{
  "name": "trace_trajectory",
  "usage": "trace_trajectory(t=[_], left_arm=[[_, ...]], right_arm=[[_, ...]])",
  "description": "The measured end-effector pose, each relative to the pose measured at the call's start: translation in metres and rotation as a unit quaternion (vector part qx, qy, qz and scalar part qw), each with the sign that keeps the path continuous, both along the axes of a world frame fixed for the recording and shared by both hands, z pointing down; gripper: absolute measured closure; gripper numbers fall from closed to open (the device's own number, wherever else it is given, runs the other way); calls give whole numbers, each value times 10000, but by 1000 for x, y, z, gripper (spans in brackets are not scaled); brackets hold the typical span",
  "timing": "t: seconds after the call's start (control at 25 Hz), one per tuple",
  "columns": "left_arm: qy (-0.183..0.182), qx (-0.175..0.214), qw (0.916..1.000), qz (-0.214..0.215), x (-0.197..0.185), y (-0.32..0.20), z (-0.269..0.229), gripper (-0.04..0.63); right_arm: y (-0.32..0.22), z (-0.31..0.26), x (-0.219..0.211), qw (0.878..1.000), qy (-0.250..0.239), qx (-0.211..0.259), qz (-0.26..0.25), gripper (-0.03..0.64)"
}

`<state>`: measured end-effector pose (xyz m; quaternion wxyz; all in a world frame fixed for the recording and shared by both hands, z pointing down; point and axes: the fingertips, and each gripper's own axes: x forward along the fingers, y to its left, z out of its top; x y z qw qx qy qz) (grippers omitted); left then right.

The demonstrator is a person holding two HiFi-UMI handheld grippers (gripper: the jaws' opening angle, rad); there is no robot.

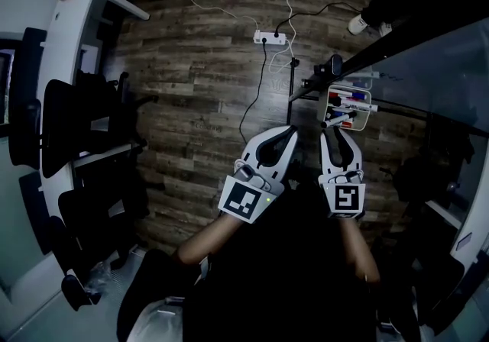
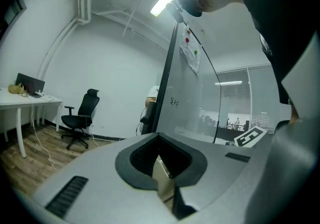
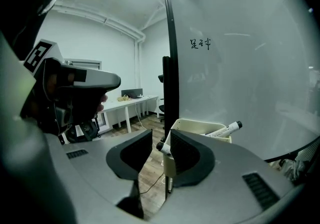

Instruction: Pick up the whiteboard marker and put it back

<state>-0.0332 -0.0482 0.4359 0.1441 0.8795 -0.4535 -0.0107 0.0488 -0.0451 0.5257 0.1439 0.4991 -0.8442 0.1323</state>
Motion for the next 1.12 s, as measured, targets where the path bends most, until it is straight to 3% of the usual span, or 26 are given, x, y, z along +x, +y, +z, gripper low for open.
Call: trace_trajectory(t=[0.56, 1.12], left_arm=[[14, -175, 9998, -122, -10, -9, 11, 589], [35, -243, 9996, -157, -16, -14, 16, 589]], right_arm=[[-10, 23, -5, 9961, 882, -3, -58, 459], [-23, 29, -3, 9928, 1175, 241, 66, 459]])
